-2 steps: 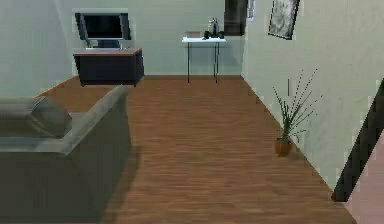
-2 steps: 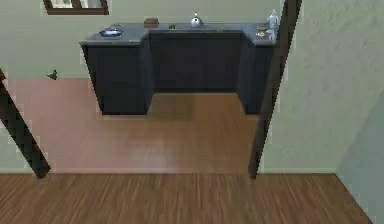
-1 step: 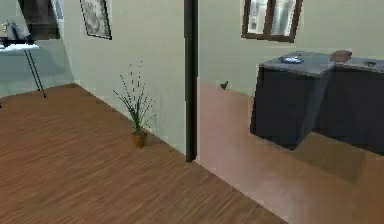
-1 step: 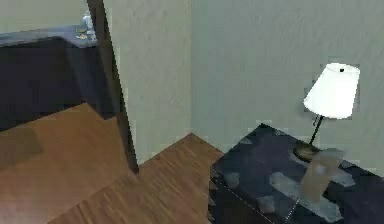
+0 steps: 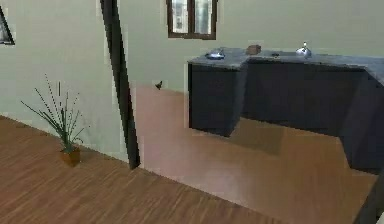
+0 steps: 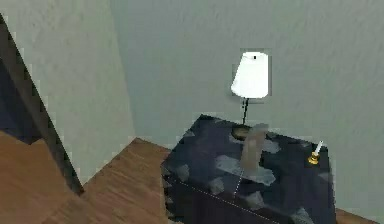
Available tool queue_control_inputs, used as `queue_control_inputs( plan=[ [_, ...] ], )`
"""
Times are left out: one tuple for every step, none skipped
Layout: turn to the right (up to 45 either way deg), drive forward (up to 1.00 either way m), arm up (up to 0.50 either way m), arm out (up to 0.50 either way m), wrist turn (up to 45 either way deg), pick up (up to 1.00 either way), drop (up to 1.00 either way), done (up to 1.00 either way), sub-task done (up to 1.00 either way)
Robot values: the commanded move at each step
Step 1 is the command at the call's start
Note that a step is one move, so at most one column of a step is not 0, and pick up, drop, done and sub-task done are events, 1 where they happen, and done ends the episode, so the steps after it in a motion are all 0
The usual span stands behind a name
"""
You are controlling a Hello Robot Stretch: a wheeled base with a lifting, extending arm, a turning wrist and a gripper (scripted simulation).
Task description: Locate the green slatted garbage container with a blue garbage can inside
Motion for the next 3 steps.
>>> queue_control_inputs(
  plan=[
    [0.0, 1.00, 0.00, 0.00, 0.0, 0.00, 0.00, 0.00, 0.00],
    [0.0, 0.65, 0.00, 0.00, 0.0, 0.00, 0.00, 0.00, 0.00],
    [-30.0, 0.00, 0.00, 0.00, 0.0, 0.00, 0.00, 0.00, 0.00]
  ],
)
